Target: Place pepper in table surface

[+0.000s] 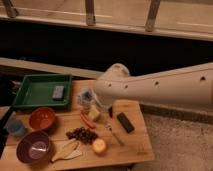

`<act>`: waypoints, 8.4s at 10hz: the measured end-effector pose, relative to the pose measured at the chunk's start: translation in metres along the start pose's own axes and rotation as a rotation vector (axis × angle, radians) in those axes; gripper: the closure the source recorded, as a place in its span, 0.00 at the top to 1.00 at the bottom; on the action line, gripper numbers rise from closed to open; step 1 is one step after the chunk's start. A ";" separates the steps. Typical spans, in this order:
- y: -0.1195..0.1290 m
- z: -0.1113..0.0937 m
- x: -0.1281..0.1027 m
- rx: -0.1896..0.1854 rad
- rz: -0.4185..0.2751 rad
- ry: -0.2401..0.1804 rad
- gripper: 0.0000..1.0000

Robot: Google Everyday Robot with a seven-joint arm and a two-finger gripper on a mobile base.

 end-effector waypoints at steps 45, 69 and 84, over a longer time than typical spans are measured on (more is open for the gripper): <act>0.069 0.203 -0.058 -0.187 0.018 0.223 0.80; 0.083 0.174 -0.077 -0.256 -0.012 0.097 0.10; 0.122 0.140 -0.127 -0.343 -0.160 -0.071 0.29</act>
